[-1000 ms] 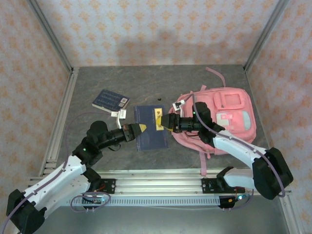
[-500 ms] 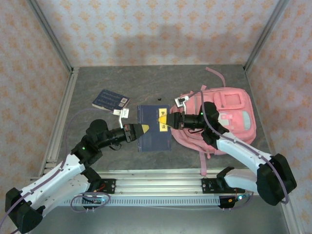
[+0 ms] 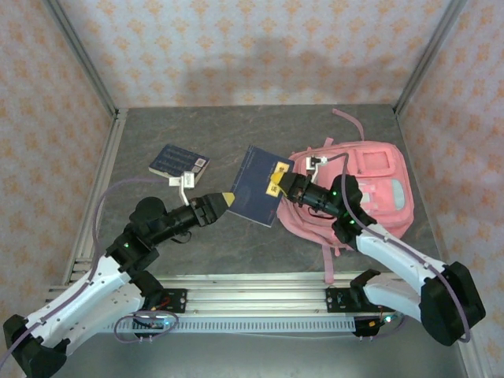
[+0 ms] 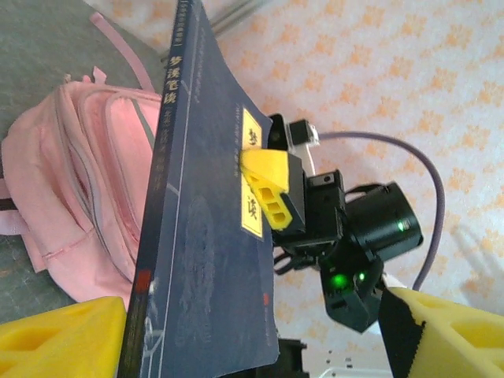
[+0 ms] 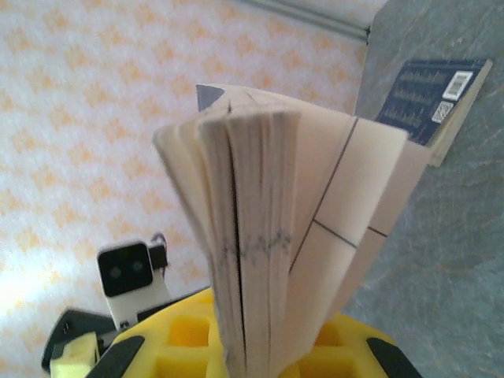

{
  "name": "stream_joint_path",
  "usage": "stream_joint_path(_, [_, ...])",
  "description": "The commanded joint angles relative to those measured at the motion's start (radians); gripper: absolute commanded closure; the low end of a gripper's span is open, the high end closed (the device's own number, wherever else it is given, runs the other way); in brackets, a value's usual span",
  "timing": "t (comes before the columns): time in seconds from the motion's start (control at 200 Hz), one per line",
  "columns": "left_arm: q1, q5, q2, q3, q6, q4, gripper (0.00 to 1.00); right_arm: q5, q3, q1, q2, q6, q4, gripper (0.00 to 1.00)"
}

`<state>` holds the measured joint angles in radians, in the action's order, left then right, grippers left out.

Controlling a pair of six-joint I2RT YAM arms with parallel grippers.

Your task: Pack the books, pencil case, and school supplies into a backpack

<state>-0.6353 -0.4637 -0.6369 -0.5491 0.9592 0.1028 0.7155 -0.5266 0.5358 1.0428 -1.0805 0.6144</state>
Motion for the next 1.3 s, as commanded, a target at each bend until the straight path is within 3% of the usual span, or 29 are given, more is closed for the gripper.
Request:
stream_joint_path(0.0, [-0.009, 0.071, 0.005, 0.017, 0.05, 0.059, 0.15, -0.19, -0.021, 0.033, -0.055, -0.065, 0.082, 1.0])
stream_joint_path(0.19, [-0.019, 0.102, -0.03, 0.042, 0.079, 0.144, 0.15, -0.328, -0.01, 0.095, -0.066, -0.165, 0.138, 1.0])
stream_joint_path(0.44, [-0.052, 0.121, -0.109, 0.007, 0.08, 0.213, 0.16, -0.445, -0.014, 0.169, -0.058, -0.178, 0.157, 1.0])
stream_joint_path(0.826, [-0.114, 0.193, -0.237, -0.041, 0.05, 0.299, 0.3, -0.537, 0.037, 0.212, -0.023, -0.222, 0.301, 1.0])
stream_joint_path(0.931, [-0.127, 0.202, -0.273, -0.052, 0.056, 0.345, 0.42, -0.549, 0.043, 0.22, -0.023, -0.22, 0.304, 1.0])
stream_joint_path(1.181, [-0.166, 0.232, -0.285, -0.067, 0.035, 0.352, 0.89, -0.604, 0.093, 0.222, -0.037, -0.208, 0.298, 1.0])
stream_joint_path(1.241, [-0.168, 0.233, -0.281, -0.07, 0.027, 0.341, 1.0, -0.616, 0.101, 0.223, -0.045, -0.2, 0.264, 0.88])
stream_joint_path(1.296, [-0.168, 0.237, -0.272, -0.074, 0.015, 0.316, 1.0, -0.628, 0.107, 0.223, -0.056, -0.176, 0.24, 0.7])
